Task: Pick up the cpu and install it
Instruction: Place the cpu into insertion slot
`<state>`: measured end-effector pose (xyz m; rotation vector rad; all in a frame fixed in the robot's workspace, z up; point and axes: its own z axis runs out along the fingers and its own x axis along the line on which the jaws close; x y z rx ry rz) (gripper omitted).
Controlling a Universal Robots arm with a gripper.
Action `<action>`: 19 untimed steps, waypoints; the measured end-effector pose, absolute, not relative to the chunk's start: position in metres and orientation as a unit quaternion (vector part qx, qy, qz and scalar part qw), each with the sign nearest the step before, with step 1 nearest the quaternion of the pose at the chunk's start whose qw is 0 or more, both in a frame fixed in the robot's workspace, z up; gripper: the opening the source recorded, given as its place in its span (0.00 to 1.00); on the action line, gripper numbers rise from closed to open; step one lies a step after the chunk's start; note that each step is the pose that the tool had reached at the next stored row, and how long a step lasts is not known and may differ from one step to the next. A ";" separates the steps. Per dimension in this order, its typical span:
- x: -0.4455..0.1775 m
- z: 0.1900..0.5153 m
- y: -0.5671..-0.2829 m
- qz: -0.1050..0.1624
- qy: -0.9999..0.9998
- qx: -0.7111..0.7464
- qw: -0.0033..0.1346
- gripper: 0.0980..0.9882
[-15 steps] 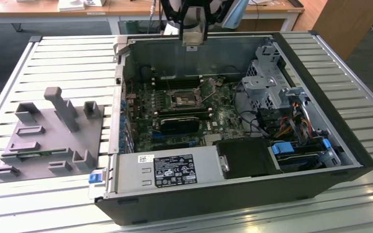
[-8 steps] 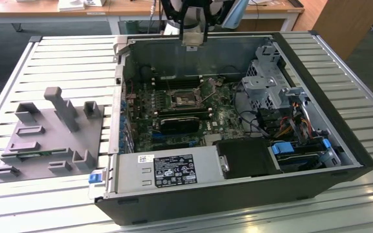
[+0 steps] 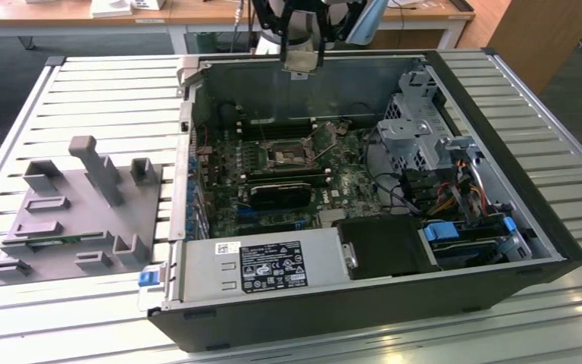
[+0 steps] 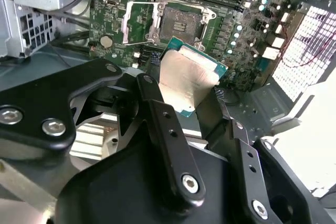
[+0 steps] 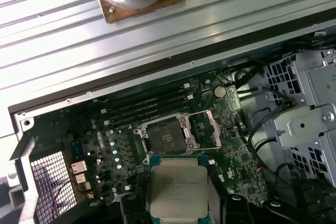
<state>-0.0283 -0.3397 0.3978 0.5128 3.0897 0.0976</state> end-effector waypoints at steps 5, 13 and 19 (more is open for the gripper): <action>-0.028 0.398 -0.340 0.031 0.982 0.187 0.005 0.48; -0.028 0.398 -0.340 0.031 0.974 0.224 0.006 0.48; -0.028 0.397 -0.340 0.031 0.968 0.249 0.007 0.48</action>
